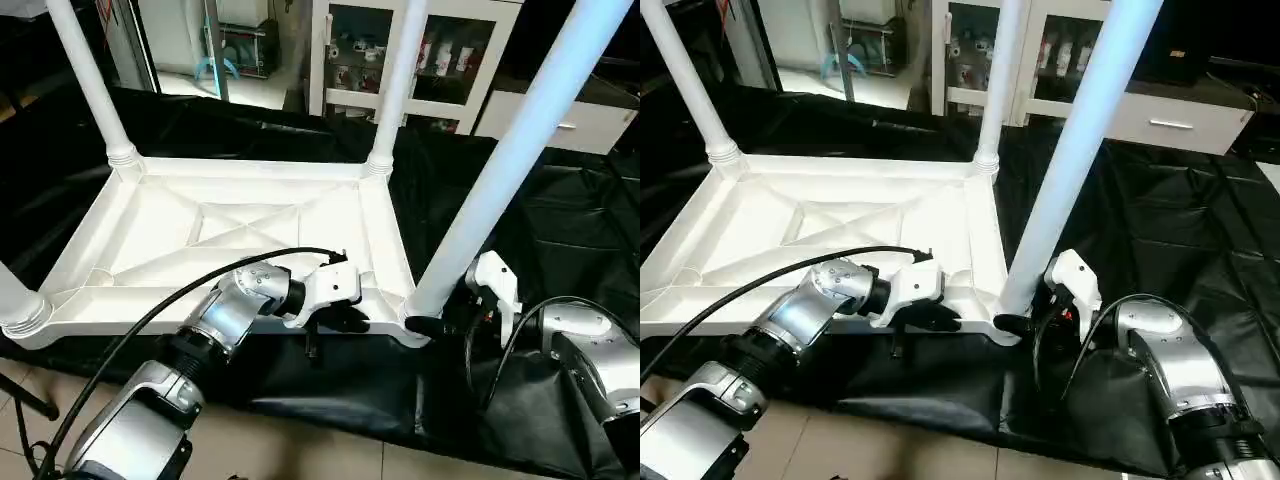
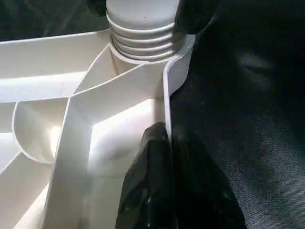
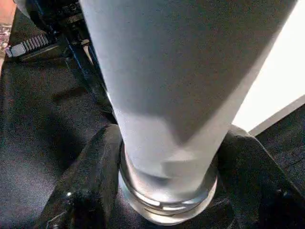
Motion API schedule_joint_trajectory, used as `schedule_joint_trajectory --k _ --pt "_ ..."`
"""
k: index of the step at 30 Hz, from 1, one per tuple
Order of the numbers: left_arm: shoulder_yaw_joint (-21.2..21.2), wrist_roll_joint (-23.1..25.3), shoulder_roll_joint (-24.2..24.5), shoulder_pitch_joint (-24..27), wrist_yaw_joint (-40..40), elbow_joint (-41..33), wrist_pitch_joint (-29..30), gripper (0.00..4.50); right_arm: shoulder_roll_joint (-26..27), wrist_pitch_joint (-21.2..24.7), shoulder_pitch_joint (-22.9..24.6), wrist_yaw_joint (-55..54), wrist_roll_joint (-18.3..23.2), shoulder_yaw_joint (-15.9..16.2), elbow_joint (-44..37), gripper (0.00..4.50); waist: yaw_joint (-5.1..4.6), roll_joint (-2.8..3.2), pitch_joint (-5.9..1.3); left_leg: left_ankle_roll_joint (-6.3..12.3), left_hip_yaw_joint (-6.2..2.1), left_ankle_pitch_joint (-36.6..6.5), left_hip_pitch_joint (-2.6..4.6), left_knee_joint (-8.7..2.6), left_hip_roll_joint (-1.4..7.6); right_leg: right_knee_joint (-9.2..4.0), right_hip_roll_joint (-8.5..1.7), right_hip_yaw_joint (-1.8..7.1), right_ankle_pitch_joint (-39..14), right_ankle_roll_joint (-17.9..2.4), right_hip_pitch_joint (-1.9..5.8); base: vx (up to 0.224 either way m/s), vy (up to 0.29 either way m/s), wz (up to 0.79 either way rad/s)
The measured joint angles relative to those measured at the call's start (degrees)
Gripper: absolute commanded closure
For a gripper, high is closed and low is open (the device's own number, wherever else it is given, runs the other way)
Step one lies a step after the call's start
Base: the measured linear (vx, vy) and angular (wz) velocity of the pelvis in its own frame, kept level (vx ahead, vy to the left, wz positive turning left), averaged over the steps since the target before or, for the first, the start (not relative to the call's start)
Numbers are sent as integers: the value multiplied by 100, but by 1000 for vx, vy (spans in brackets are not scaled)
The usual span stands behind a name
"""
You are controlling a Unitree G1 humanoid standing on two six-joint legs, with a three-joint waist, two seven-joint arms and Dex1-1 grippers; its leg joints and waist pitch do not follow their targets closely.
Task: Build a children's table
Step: Rotate leg to tighten
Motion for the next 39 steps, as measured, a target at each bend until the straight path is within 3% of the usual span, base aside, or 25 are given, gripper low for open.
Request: schedule_joint_trajectory --k 11,14,18,23,28,34,36,37,39 --pt "100 -12 -15 -8 34 26 162 450 254 -8 -29 -240 -14 -52 164 194 -18 -19 -9 -1 0 0 6 0 1 6 1 0 -1 1 9 0 0 0" --pt "234 -2 -128 -104 353 166 481 450 546 123 -120 -874 -39 -126 323 194 -104 -30 -11 -2 0 1 15 6 -1 1 0 1 -11 17 11 0 0 0" --pt "489 65 -575 -442 1337 726 958 450 1462 475 -424 -2666 -156 -528 655 196 -290 -43 -4 -4 -31 2 -17 37 -11 -8 -1 -12 -10 17 -3 -29 9 -6" --pt "727 121 -1225 -873 2551 1383 1353 450 2346 441 -995 -4761 -484 -788 1212 196 -443 -47 -1 -5 -68 2 -33 46 -14 -20 1 -38 -8 14 -21 0 0 0" --pt "857 155 -1621 -1195 3419 1846 1382 450 3012 80 -1509 -6353 -782 -974 1814 196 -441 -45 -1 -7 -76 3 -93 42 -13 -3 2 -41 10 -6 -72 0 0 0" --pt "867 221 -1632 -1214 3462 1865 1191 450 3029 -98 -1582 -6362 -814 -1033 1899 197 -385 -46 -2 38 -66 13 -114 27 -9 1 4 -42 19 -39 -100 26 -1 1" --pt "836 234 -1601 -1214 3409 1885 1113 450 2970 -98 -1521 -6052 -636 -1139 1833 197 -363 -50 1 40 -61 14 -112 27 -7 1 4 -42 19 -39 -101 0 0 0" --pt "811 239 -1579 -1216 3357 1923 1029 450 2938 -100 -1461 -5885 -562 -1180 1780 142 -352 -50 1 40 -59 14 -109 28 -6 1 4 -41 19 -39 -99 0 0 0" --pt "776 248 -1551 -1216 3284 1974 903 450 2876 -127 -1342 -5727 -477 -1218 1671 128 -324 -50 1 38 -58 14 -106 28 -5 2 4 -40 20 -40 -98 0 0 0"
